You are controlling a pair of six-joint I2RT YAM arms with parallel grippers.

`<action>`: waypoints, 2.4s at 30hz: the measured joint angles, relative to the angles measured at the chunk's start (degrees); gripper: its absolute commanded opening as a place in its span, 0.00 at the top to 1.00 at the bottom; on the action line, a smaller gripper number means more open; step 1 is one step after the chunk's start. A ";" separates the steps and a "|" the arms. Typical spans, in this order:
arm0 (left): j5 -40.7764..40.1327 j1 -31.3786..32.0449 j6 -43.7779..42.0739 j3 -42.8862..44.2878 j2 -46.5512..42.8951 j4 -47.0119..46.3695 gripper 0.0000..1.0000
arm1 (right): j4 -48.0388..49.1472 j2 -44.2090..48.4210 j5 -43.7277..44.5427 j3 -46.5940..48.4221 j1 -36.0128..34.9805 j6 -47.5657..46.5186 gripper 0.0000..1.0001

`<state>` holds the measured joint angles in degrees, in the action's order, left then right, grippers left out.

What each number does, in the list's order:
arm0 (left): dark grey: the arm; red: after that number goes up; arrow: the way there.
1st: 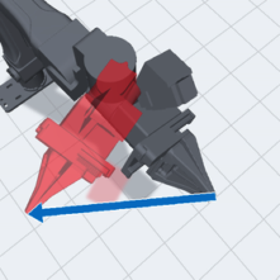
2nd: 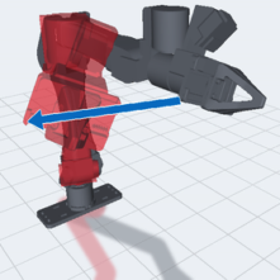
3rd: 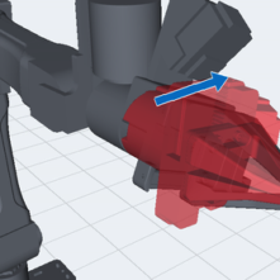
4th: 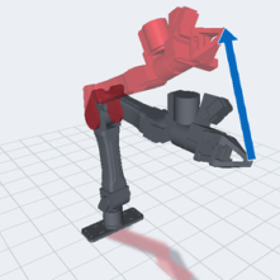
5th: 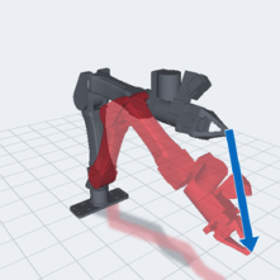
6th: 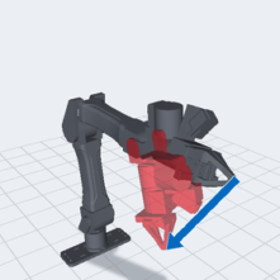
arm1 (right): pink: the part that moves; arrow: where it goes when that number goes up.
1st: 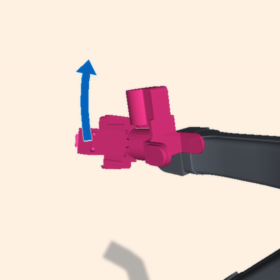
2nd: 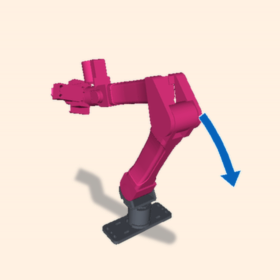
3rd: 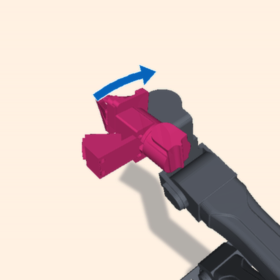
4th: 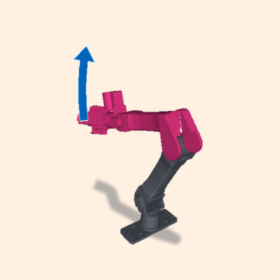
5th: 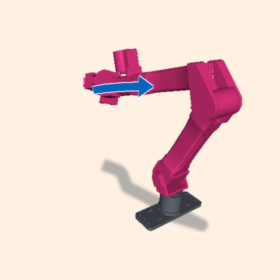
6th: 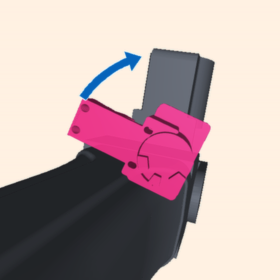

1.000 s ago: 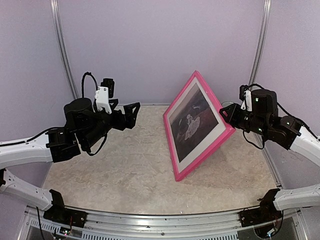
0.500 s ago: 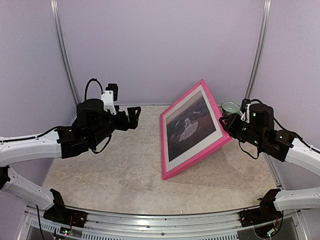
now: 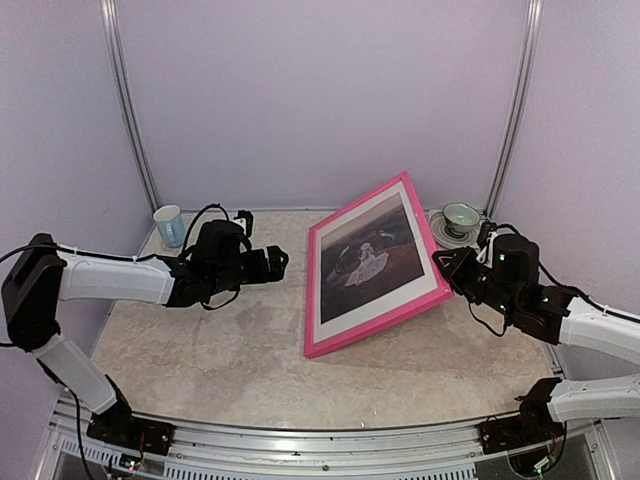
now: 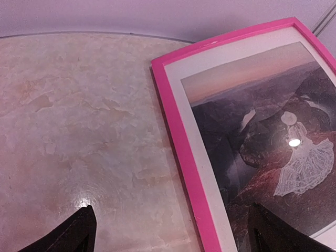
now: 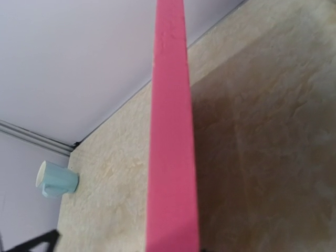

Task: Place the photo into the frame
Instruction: Turn over the photo frame at the center of the board.

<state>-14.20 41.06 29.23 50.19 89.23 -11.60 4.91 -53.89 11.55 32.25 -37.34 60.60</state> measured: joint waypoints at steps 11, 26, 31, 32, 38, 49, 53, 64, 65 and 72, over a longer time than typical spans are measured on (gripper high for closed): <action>14.25 -6.08 8.90 -0.81 9.97 -6.97 0.01 | 9.57 -4.52 -2.47 -3.98 0.00 1.86 1.00; 24.20 -7.28 14.71 -2.58 15.15 -13.75 0.01 | 20.90 -14.08 -8.09 -5.86 0.02 3.41 1.00; 24.72 -7.28 15.54 -3.23 16.06 -14.97 0.01 | 24.24 -17.18 -9.92 -5.86 0.02 3.82 1.00; 24.68 -7.28 15.58 -3.48 16.06 -14.99 0.01 | 24.96 -17.88 -10.36 -5.88 0.00 4.02 1.00; 23.61 -7.30 15.72 -4.96 15.72 -14.97 0.01 | 29.03 -21.09 -11.54 -6.73 -0.59 6.14 1.00; 21.22 -7.65 15.74 -5.40 13.79 -13.03 0.01 | 32.02 -23.91 -11.74 -6.82 -1.66 8.09 1.00; 20.72 -8.02 15.67 -5.44 13.33 -12.37 0.01 | 32.87 -25.16 -12.35 -6.71 -1.66 7.91 0.99; 18.67 -9.57 15.28 -6.05 12.70 -11.93 0.01 | 35.82 -31.41 -16.41 -4.17 -1.16 7.30 0.88; 18.47 -9.62 15.26 -6.08 12.70 -11.93 0.01 | 36.17 -31.95 -16.96 -4.11 -0.94 7.26 0.86; 17.16 -10.23 15.04 -6.14 12.70 -11.93 0.01 | 38.95 -36.09 -21.51 -3.87 0.46 6.78 0.80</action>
<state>2.96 30.83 44.27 44.05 101.93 -23.53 43.86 -89.97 -9.96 28.38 -36.88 67.37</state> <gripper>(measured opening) 0.989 0.191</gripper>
